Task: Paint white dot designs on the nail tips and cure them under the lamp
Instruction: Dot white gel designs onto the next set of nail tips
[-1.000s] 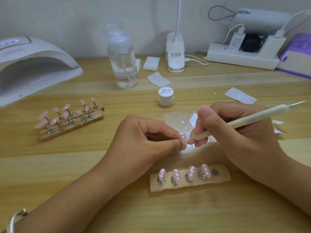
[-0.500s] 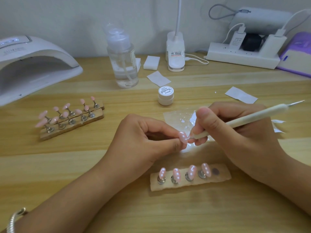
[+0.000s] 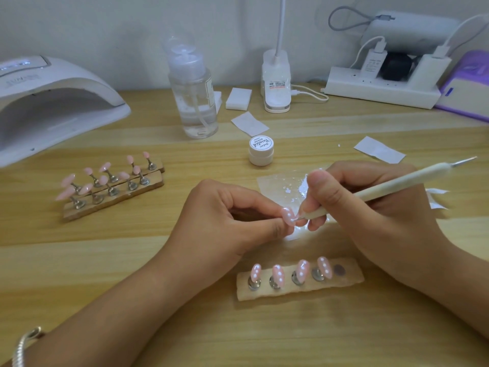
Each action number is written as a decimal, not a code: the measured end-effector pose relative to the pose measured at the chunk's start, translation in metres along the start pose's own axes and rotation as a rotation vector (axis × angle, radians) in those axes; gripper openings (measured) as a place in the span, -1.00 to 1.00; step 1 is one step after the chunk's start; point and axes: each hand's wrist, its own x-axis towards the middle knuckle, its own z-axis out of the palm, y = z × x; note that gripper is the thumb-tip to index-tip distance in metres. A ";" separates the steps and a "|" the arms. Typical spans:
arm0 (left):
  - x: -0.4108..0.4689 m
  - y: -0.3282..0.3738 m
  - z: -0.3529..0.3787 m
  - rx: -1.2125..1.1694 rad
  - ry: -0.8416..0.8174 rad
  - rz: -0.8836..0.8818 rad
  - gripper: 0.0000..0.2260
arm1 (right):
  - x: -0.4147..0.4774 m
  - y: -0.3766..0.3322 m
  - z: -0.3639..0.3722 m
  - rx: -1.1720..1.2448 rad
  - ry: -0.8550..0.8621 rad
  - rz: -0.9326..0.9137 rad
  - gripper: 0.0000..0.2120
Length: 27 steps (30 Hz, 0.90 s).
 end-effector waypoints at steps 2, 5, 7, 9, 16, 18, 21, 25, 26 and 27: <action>0.000 0.000 0.000 0.001 0.000 0.003 -0.86 | 0.000 0.000 0.000 0.007 0.000 0.003 -0.69; 0.000 -0.001 -0.001 -0.007 -0.004 0.010 -0.87 | 0.000 0.000 0.000 0.009 -0.003 0.002 -0.68; 0.001 -0.001 0.000 -0.010 -0.008 0.021 -0.87 | 0.001 -0.001 -0.001 0.043 0.020 0.008 -0.66; 0.001 -0.002 0.000 0.002 -0.007 0.031 -0.86 | 0.002 -0.002 -0.002 0.108 0.066 0.022 -0.65; 0.002 -0.004 -0.001 -0.018 -0.016 0.035 -0.88 | 0.010 -0.009 -0.009 0.234 0.204 0.040 -0.70; 0.001 -0.003 -0.001 -0.031 -0.002 0.040 -0.91 | 0.012 -0.014 -0.012 0.222 0.242 0.039 -0.68; 0.000 0.001 -0.001 -0.023 0.045 0.082 -0.91 | 0.011 -0.022 -0.015 0.118 0.266 0.029 -0.58; -0.004 0.006 -0.001 0.062 0.129 0.139 -0.86 | 0.006 -0.029 -0.016 -0.177 0.021 -0.053 -0.75; -0.004 0.007 -0.001 0.071 0.143 0.147 -0.82 | 0.006 -0.029 -0.014 -0.262 -0.053 -0.085 -0.76; -0.005 0.008 -0.001 0.072 0.146 0.154 -0.77 | 0.006 -0.028 -0.012 -0.311 -0.109 -0.104 -0.70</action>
